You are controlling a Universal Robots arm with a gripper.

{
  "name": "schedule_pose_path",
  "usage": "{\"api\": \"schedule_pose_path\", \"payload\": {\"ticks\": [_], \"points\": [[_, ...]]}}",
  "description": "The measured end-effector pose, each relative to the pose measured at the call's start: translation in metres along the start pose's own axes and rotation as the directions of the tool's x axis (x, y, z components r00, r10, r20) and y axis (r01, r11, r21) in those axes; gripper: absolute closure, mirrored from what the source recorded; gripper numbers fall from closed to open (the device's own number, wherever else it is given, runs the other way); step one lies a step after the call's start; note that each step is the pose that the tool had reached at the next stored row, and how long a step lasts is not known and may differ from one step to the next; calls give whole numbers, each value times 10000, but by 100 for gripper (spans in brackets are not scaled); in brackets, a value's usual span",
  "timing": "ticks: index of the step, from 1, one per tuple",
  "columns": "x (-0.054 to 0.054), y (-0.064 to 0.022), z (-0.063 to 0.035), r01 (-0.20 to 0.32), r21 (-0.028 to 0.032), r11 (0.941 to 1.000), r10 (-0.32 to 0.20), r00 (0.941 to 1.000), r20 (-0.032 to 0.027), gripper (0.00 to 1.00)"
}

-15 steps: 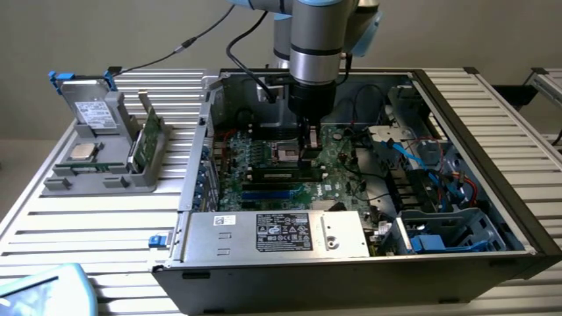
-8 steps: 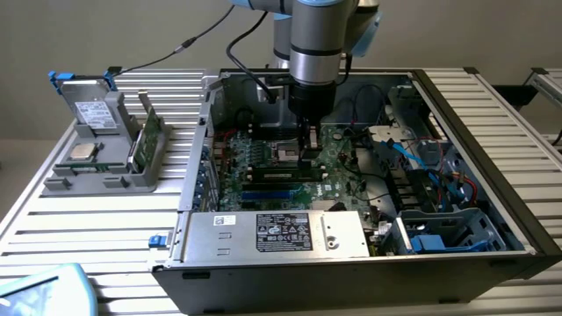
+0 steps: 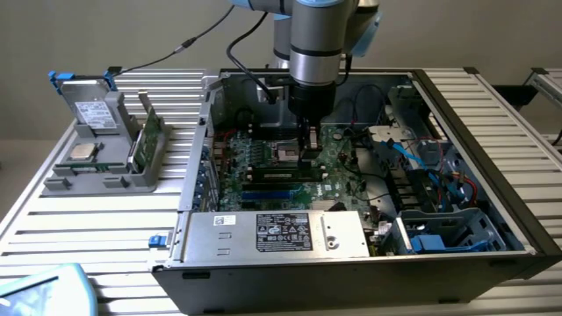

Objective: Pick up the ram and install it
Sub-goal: 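Press down the ram until it locks into place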

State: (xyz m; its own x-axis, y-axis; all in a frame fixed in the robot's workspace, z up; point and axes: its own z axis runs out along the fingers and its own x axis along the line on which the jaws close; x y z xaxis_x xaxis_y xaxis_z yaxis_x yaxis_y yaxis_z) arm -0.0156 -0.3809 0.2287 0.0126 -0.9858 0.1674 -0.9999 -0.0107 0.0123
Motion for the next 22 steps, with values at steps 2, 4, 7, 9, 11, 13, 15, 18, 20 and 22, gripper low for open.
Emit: {"api": "schedule_pose_path", "payload": {"ticks": [2, 4, 7, 9, 11, 13, 15, 18, 20, 22], "points": [[-1, 0, 3, 0, 1, 10000, 0, 10000, 2, 89], [-2, 0, 12, -1, 1, 10000, 1, 10000, 7, 89], [-2, 0, 12, 0, 0, 10000, 0, 10000, 5, 89], [-3, 0, 16, 0, 1, 10000, 0, 10000, 7, 89], [-3, 0, 22, 0, 0, 10000, 0, 10000, 6, 89], [-3, 0, 22, 0, 0, 10000, 0, 10000, 6, 89], [-4, 0, 25, 0, 0, 10000, 0, 10000, 7, 89], [-5, 0, 30, 1, -1, 10000, -1, 10000, 6, 89], [-5, 0, 31, 0, 0, 10000, 0, 10000, 6, 89], [-6, -1, 37, 0, 1, 10000, 0, 10000, 7, 89]]}}
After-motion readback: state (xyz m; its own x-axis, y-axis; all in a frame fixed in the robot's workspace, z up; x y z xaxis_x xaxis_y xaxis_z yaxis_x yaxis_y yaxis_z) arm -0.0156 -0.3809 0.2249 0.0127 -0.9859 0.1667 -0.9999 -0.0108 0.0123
